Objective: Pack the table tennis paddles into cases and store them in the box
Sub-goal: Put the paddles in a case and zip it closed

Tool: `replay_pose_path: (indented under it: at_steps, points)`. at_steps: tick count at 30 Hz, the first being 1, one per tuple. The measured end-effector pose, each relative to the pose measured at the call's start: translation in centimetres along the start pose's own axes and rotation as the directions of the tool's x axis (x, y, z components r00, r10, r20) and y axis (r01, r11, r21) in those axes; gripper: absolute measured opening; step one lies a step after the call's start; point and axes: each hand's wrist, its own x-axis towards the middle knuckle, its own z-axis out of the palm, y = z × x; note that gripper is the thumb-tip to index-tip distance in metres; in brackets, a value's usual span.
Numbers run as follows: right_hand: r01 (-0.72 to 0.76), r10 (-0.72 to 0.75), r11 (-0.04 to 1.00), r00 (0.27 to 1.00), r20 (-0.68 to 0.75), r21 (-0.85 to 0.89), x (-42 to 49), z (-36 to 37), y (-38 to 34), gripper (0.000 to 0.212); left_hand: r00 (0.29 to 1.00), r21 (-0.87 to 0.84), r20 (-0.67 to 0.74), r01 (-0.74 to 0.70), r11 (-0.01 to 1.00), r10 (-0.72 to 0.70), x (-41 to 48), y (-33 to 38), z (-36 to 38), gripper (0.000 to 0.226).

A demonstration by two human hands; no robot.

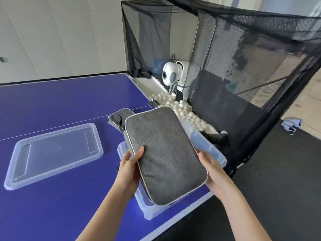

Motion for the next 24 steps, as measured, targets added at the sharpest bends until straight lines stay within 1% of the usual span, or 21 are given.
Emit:
replay_pose_path:
  at_steps: [3, 5, 6, 9, 11, 14, 15, 17, 19, 21, 23, 24]
  points:
    - [-0.044, 0.033, 0.971, 0.998, 0.05, 0.236, 2.6, -0.5, 0.2, 0.052, 0.998, -0.109, -0.032, -0.064, 0.992, 0.061, 3.5, -1.0, 2.6, 0.052]
    - [-0.035, 0.029, 0.939, 0.999, 0.022, 0.342, 4.2, -0.2, 0.3, 0.056, 0.994, -0.151, -0.085, -0.084, 0.985, 0.072, 5.2, -2.1, 3.9, 0.046]
    - [-0.026, 0.028, 0.931, 1.0, 0.0, 0.364, 5.1, 0.0, 0.3, 0.06, 0.992, -0.165, -0.104, -0.086, 0.983, 0.07, 5.9, -2.6, 4.5, 0.047]
    - [-0.042, 0.085, 0.928, 0.991, -0.102, 0.37, 7.1, -0.1, 0.1, 0.068, 0.989, -0.178, -0.135, -0.088, 0.98, 0.064, 6.8, -4.1, 5.5, 0.054]
    - [-0.053, 0.102, 0.934, 0.987, -0.121, 0.354, 8.6, -1.0, -0.4, 0.067, 0.989, -0.16, -0.137, -0.079, 0.984, 0.057, 7.2, -4.7, 5.7, 0.053]
    - [-0.064, 0.093, 0.953, 0.992, -0.082, 0.297, 10.9, -3.4, -1.7, 0.06, 0.992, -0.098, -0.114, -0.059, 0.993, 0.048, 7.4, -4.8, 5.2, 0.049]
    - [-0.074, 0.094, 0.958, 0.994, -0.06, 0.276, 11.8, -4.3, -2.3, 0.06, 0.991, -0.103, -0.125, -0.066, 0.993, 0.053, 7.4, -4.7, 4.6, 0.049]
    - [-0.098, 0.1, 0.971, 0.995, -0.001, 0.218, 13.6, -5.9, -3.8, 0.063, 0.976, -0.114, -0.198, -0.114, 0.987, 0.09, 7.4, -4.1, 2.8, 0.051]
    - [-0.114, 0.106, 0.983, 0.992, 0.061, 0.147, 15.5, -7.3, -5.1, 0.06, 0.948, -0.044, -0.286, -0.162, 0.986, 0.143, 7.0, -3.3, 1.2, 0.048]
    - [-0.133, 0.122, 0.988, 0.981, 0.148, 0.071, 17.4, -7.9, -6.5, 0.055, 0.917, 0.03, -0.364, -0.165, 0.986, 0.165, 6.5, -3.0, 0.3, 0.055]
    - [-0.126, 0.124, 0.992, 0.965, 0.233, -0.008, 19.0, -7.9, -7.3, 0.043, 0.927, 0.132, -0.344, -0.107, 0.985, 0.147, 6.1, -3.0, 0.3, 0.069]
    - [-0.116, 0.122, 0.993, 0.954, 0.275, -0.038, 19.5, -7.8, -7.5, 0.036, 0.942, 0.192, -0.312, -0.065, 0.979, 0.124, 5.9, -3.1, 0.6, 0.07]
